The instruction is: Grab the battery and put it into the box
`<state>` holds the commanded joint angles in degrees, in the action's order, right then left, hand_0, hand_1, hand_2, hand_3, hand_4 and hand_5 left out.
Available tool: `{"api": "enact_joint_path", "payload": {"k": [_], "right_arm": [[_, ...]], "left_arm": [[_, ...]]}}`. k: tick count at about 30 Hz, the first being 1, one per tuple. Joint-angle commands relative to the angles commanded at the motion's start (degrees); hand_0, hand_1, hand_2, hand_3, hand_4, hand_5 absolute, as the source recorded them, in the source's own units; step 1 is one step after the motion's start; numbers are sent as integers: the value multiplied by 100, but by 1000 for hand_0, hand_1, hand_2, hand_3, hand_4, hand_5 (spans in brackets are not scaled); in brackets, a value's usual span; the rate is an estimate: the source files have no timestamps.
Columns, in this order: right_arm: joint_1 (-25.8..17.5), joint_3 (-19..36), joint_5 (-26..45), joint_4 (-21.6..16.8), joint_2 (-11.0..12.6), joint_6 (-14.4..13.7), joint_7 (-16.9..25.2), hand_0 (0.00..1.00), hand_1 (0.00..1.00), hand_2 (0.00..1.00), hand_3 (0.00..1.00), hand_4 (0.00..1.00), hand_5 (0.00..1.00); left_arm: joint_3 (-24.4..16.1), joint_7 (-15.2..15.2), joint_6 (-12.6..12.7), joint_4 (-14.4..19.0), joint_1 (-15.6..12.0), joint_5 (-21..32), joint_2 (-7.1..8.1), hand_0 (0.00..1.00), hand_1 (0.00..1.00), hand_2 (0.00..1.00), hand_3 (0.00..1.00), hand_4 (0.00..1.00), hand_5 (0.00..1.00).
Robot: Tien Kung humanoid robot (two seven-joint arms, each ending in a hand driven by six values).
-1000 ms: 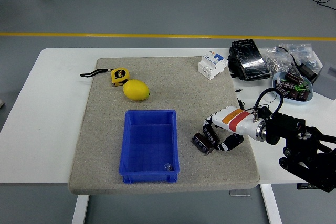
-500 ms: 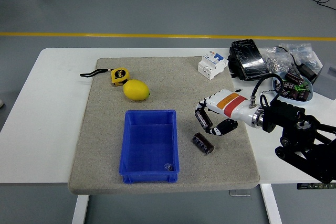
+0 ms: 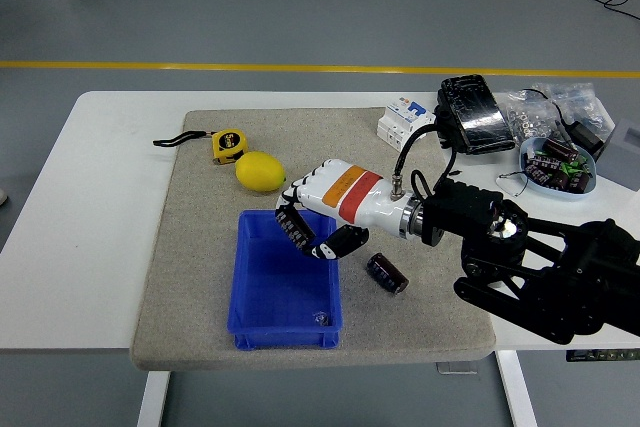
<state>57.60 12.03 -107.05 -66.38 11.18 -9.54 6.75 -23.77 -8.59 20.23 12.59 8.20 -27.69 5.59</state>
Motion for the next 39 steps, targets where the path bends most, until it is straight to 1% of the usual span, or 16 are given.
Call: {"api": "enact_joint_path", "payload": {"k": [1,4,7,8,17,19,20,21,23,25,26,27,31,32,35,39], "right_arm": [[17,-27,5,23,-35,68,-21,674,682,798,867,880,339],[56,-88,29,143,-137,197,6,674,682,798,867,880,339],[72,-79,49,201,-151,337,-6,674,682,798,867,880,339],[82,-71,76,209,-139,385,0,771,754,906,987,991,427],[77,134,108,82,13,476,65,782,771,936,998,998,438],[44,288,82,-35,146,458,74,782,771,936,998,998,438],[28,392,50,-125,253,465,68,767,755,897,984,998,439],[10,465,17,-198,341,475,57,767,755,897,984,998,439],[-78,672,-111,-555,728,538,47,767,755,897,984,998,439],[-131,745,-204,-819,1018,626,49,767,755,897,984,998,439],[-165,741,-307,-1014,1263,708,58,742,740,862,980,998,439],[-189,720,-378,-1161,1472,754,69,742,740,862,980,998,439],[-279,519,-549,-1425,1991,772,128,742,740,862,980,998,439],[-291,467,-566,-1441,2043,742,152,719,730,856,911,998,436],[-335,265,-633,-1385,2148,589,304,719,730,856,911,998,436],[-377,78,-656,-1115,2106,431,409,718,727,863,909,998,436]], "left_arm": [[4,2,3,1,7,4,1,596,543,636,582,641,598],[20,9,19,5,40,22,7,596,543,636,582,641,598],[10,3,31,7,54,7,9,596,543,636,582,641,598],[7,1,31,7,56,-1,11,594,540,634,583,640,596],[-65,-46,19,5,28,-128,24,591,535,629,582,641,594],[-62,-40,24,2,9,-110,25,591,535,629,582,641,594],[-72,-39,24,0,-3,-112,26,588,530,626,581,640,589],[-87,-44,24,-2,-10,-128,26,588,530,626,581,640,589],[-69,-47,29,-1,-1,-127,26,588,530,626,581,640,589],[-17,-14,41,-1,-9,-18,31,588,530,626,581,640,589],[-5,4,51,-4,-26,50,30,587,529,626,582,640,590],[11,13,53,-6,-35,85,30,587,529,626,582,640,590],[-19,-23,30,-9,-49,0,23,587,529,626,582,640,590],[-35,-34,27,-8,-53,-23,18,591,531,629,580,639,588],[-59,-57,19,-6,-68,-68,0,591,531,629,580,639,588],[-137,-90,15,-7,-91,-161,-23,593,539,632,580,638,590]]}}
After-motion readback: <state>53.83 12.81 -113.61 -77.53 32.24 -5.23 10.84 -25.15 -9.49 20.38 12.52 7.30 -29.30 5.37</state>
